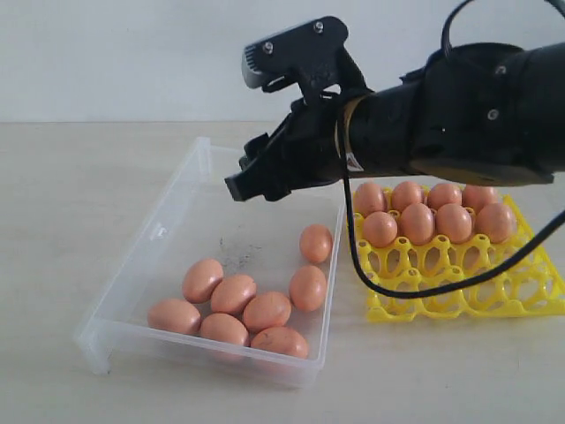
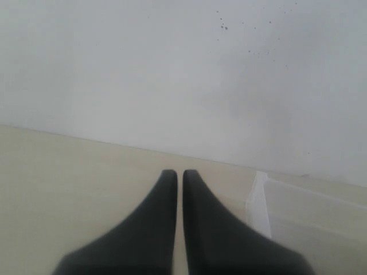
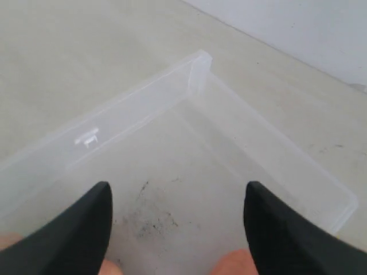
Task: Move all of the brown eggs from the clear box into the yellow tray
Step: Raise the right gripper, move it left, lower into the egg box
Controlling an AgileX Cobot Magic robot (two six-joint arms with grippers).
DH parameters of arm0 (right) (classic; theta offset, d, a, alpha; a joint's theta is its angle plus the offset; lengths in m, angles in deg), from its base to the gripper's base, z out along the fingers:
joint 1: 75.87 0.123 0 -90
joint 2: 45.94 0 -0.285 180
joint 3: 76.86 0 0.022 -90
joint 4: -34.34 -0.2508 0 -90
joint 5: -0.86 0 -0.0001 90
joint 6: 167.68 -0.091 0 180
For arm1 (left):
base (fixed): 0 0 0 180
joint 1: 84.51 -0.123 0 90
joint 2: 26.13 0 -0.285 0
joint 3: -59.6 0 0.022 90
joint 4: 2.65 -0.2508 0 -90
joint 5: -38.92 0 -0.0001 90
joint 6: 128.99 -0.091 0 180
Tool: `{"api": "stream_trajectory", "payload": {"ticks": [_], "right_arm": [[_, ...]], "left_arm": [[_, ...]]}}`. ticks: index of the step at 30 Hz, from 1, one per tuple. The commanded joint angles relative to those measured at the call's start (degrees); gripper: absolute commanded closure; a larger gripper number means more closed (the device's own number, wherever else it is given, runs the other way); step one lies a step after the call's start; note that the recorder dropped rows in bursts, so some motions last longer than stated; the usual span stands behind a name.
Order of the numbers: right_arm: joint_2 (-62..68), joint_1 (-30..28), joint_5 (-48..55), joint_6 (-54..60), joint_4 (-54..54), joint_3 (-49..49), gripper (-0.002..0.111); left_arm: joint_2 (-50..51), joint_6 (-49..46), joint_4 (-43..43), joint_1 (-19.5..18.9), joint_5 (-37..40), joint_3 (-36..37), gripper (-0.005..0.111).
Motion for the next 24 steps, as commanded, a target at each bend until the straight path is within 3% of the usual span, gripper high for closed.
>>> {"api": "stream_trajectory", "payload": {"ticks": [1, 12, 24], "right_arm": [[2.7, 0.2, 4.8, -0.3, -3.9, 3.2, 0.049], [12.2, 0.9, 4.5, 0.4, -7.5, 3.7, 0.049], [12.2, 5.0, 11.0, 17.2, -21.9, 3.7, 0.049]], "left_arm": [[0.2, 0.1, 0.0, 0.2, -0.1, -0.2, 0.103], [0.2, 0.1, 0.0, 0.2, -0.1, -0.2, 0.103], [0.2, 0.1, 0.0, 0.2, -0.1, -0.2, 0.103]]}}
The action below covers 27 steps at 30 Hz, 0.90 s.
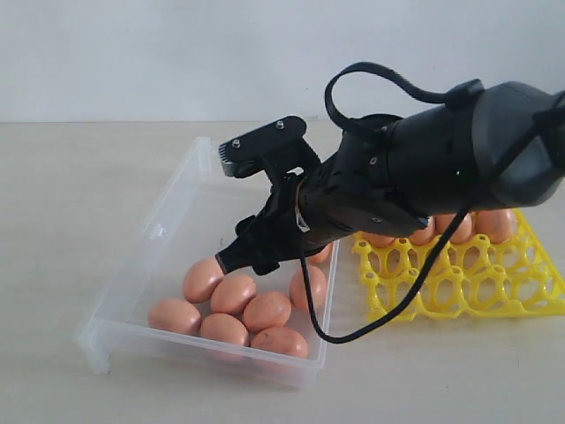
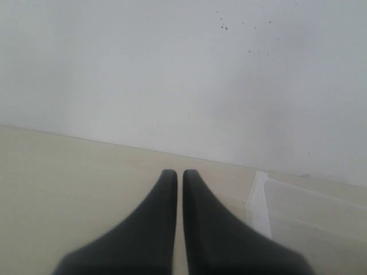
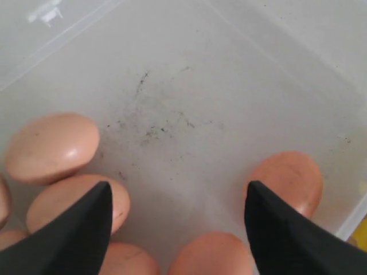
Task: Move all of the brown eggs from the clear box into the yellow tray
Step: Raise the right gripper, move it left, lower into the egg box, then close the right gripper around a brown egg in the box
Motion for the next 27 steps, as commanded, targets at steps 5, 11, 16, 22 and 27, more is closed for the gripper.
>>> {"api": "stream_trajectory", "payload": {"ticks": [5, 11, 16, 22, 27], "right_arm": [[-0.1, 4.0, 0.2, 14.1, -7.8, 0.4, 0.049], [-0.1, 7.9, 0.8, 30.0, -7.8, 0.4, 0.049], [-0.1, 8.1, 1.0, 35.6, -6.9, 0.4, 0.049], [1.8, 8.1, -0.3, 40.1, -3.2, 0.4, 0.049], [5.0, 8.1, -1.9, 40.1, 2.5, 0.4, 0.049]], "left_arm": [[0.2, 0.1, 0.0, 0.2, -0.1, -0.2, 0.103], [0.2, 0.1, 0.0, 0.2, -0.1, -0.2, 0.103], [0.2, 0.1, 0.0, 0.2, -0.1, -0.2, 0.103], [0.2, 0.1, 0.0, 0.2, -0.1, -0.2, 0.103], [0.2, 0.1, 0.0, 0.2, -0.1, -0.2, 0.103]]}}
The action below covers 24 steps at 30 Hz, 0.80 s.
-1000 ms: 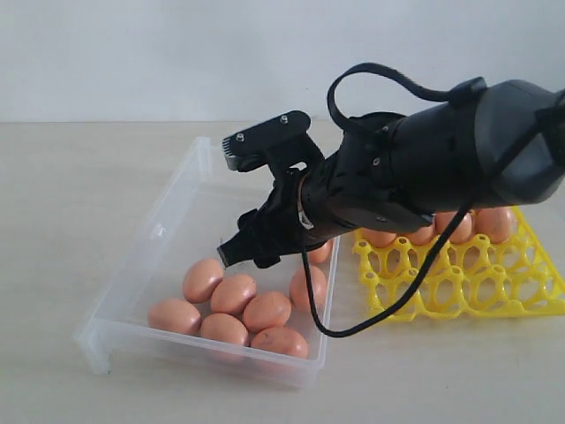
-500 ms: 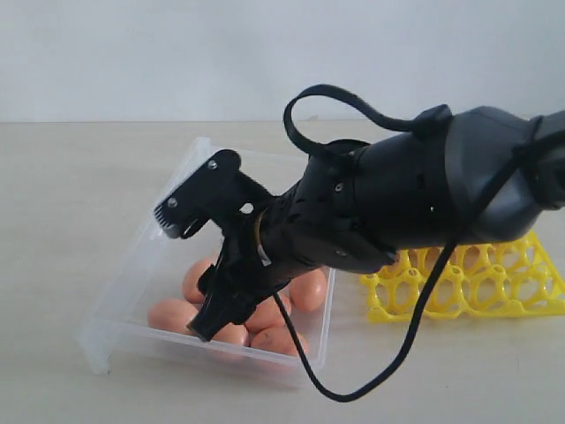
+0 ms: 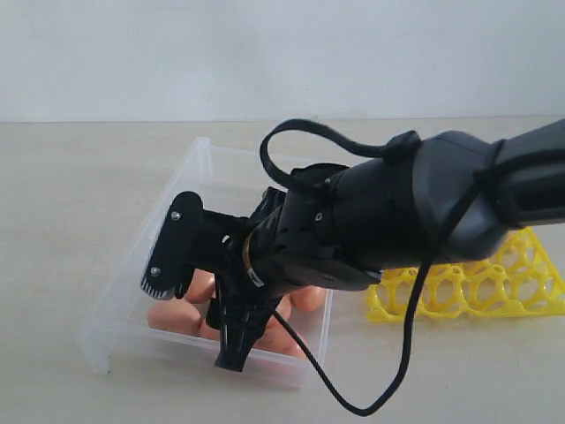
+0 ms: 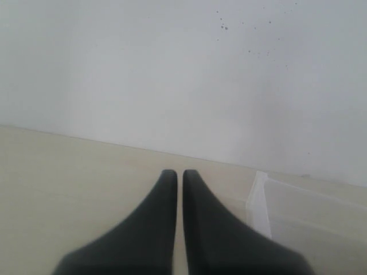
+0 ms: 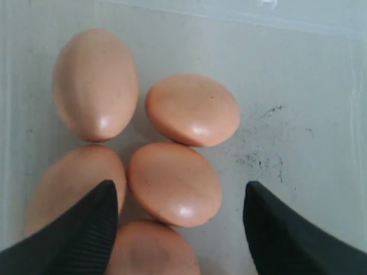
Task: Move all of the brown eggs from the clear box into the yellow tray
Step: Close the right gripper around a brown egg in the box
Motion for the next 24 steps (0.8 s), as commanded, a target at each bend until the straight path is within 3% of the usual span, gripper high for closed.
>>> {"api": "stream_trajectory", "payload": {"ticks": [1, 24], "right_arm": [[2.7, 0.1, -1.3, 0.6, 5.4, 0.4, 0.049], [6.1, -1.7, -8.7, 3.2, 9.3, 0.4, 0.049]], "left_arm": [[0.2, 0.1, 0.0, 0.2, -0.1, -0.2, 0.103], [0.2, 0.1, 0.0, 0.2, -0.1, -0.2, 0.103]]}}
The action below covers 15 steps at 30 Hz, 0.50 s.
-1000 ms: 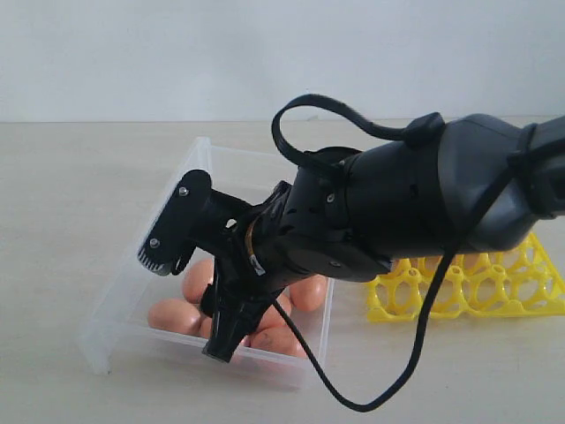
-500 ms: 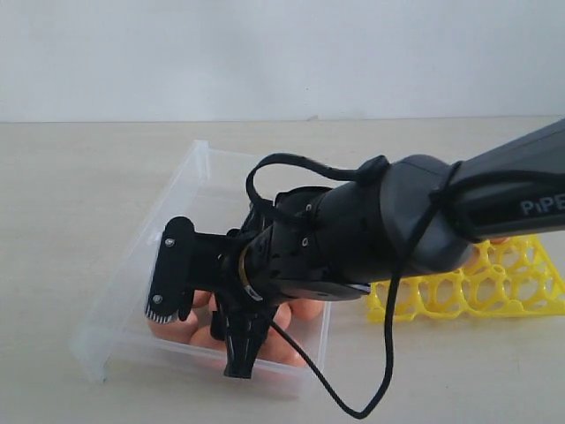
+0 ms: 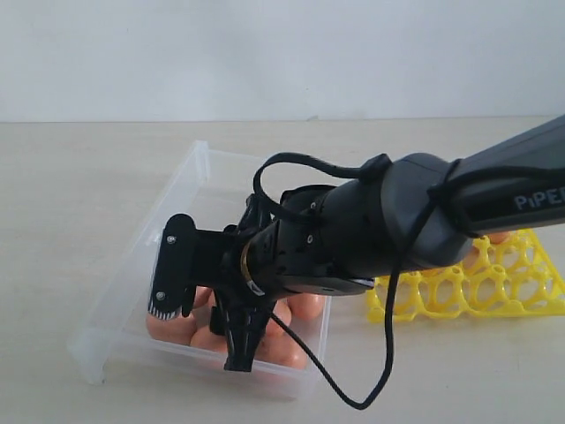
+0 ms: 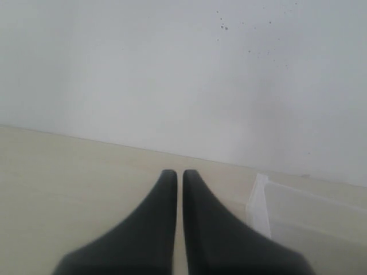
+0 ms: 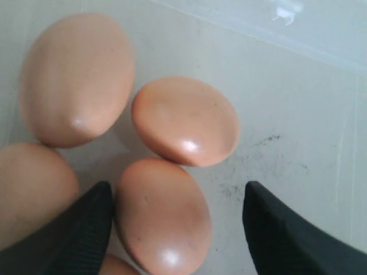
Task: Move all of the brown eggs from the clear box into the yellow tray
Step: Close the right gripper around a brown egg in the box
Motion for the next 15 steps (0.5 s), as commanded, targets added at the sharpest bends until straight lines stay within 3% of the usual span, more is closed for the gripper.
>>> {"api": "stream_trajectory", "payload": {"ticks": [1, 10, 12, 15], "right_arm": [[2.1, -0.4, -2.8, 2.4, 0.4, 0.1, 0.049], [4.4, -0.4, -3.7, 2.6, 0.5, 0.1, 0.051], [4.4, -0.4, -3.6, 2.6, 0.5, 0.1, 0.063], [4.4, -0.4, -3.6, 3.0, 0.6, 0.1, 0.102]], "left_arm": [[0.2, 0.1, 0.0, 0.2, -0.1, -0.2, 0.103], [0.2, 0.1, 0.0, 0.2, -0.1, -0.2, 0.103], [0.2, 0.1, 0.0, 0.2, -0.1, -0.2, 0.103], [0.2, 0.1, 0.0, 0.2, -0.1, -0.2, 0.103]]}}
